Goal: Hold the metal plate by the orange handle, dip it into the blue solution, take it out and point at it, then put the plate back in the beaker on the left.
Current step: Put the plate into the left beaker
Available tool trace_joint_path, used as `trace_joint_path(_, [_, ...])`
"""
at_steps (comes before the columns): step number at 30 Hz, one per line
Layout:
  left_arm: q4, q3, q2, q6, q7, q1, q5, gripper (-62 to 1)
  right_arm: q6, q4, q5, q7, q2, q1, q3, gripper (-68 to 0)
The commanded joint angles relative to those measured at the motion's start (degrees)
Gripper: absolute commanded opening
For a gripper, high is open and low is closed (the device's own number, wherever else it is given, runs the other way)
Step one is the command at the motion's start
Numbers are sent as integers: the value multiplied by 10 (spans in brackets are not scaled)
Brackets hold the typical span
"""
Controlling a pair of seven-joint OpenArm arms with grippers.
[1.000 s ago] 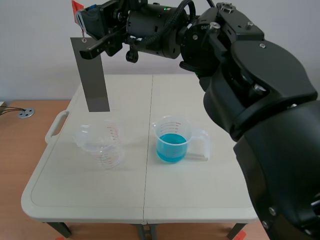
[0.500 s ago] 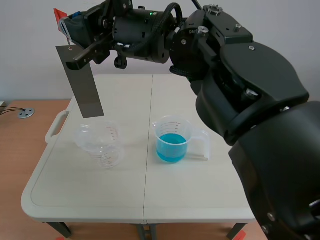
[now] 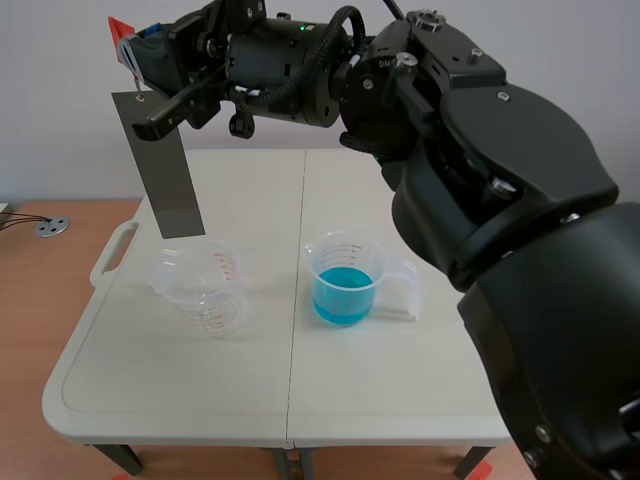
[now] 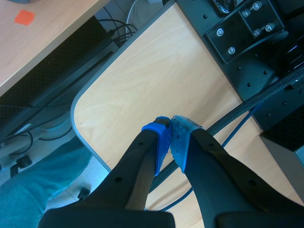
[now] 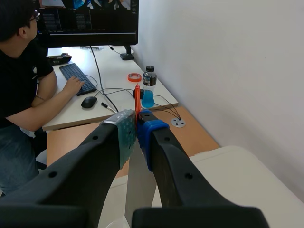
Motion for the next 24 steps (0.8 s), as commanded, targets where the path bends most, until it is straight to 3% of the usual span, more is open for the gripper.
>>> trace_joint_path(1, [9,-1,1,-3,-4,7,-2,-582,0,-7,6,9,-4,12,0,-660])
trace_joint_path(24, [9,-1,1,-3,-4,7,-2,-582,2,-89,0,37,-6,12,0,-660])
